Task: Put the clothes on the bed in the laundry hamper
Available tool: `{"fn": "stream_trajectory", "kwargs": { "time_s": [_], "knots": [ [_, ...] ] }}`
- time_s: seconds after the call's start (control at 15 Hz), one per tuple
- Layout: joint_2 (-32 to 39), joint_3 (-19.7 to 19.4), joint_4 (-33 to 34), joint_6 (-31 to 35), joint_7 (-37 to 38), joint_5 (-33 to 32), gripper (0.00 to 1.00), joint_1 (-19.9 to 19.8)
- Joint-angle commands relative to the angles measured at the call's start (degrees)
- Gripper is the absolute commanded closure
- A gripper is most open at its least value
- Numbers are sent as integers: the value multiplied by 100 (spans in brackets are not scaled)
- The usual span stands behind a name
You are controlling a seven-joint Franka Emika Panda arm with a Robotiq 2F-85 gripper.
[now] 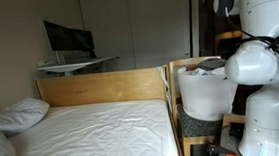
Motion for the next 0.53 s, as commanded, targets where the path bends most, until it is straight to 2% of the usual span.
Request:
{"fn": "stream_trajectory", "kwargs": {
  "time_s": [0.0, 0.47],
  "knots": [
    [30, -64, 0, -37, 85, 63, 0, -6],
    [-78, 360, 1, -47, 757, 1268, 0, -166]
  ]
}}
